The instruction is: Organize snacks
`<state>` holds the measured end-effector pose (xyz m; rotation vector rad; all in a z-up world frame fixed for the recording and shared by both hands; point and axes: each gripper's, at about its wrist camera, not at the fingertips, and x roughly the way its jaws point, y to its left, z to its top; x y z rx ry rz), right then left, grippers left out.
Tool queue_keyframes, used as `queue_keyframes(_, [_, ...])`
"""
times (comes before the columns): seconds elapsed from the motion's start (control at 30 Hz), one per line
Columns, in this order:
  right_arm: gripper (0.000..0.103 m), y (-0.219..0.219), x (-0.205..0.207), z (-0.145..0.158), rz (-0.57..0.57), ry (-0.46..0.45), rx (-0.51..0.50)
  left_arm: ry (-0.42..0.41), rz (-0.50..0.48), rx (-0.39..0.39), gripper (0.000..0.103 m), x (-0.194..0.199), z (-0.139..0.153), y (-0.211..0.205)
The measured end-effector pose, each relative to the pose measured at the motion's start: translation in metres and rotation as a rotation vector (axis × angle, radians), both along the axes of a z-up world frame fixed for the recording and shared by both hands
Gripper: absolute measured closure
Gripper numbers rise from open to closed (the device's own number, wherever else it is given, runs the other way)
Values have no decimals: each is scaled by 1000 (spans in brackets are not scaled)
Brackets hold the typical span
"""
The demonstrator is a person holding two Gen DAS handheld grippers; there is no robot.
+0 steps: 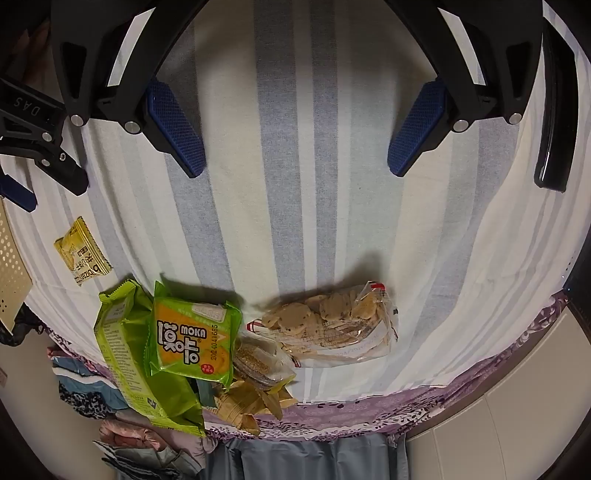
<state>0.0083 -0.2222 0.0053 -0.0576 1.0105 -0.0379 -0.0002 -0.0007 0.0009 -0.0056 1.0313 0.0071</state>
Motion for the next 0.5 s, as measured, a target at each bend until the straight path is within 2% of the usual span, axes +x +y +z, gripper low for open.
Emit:
queue_keyframes(0.03, [5,0,0,0,0,0,0,10,0,16,2,1,-1,-2])
queue_keyframes(0.5, [5,0,0,0,0,0,3,1,0,-2,2,0,1,-1])
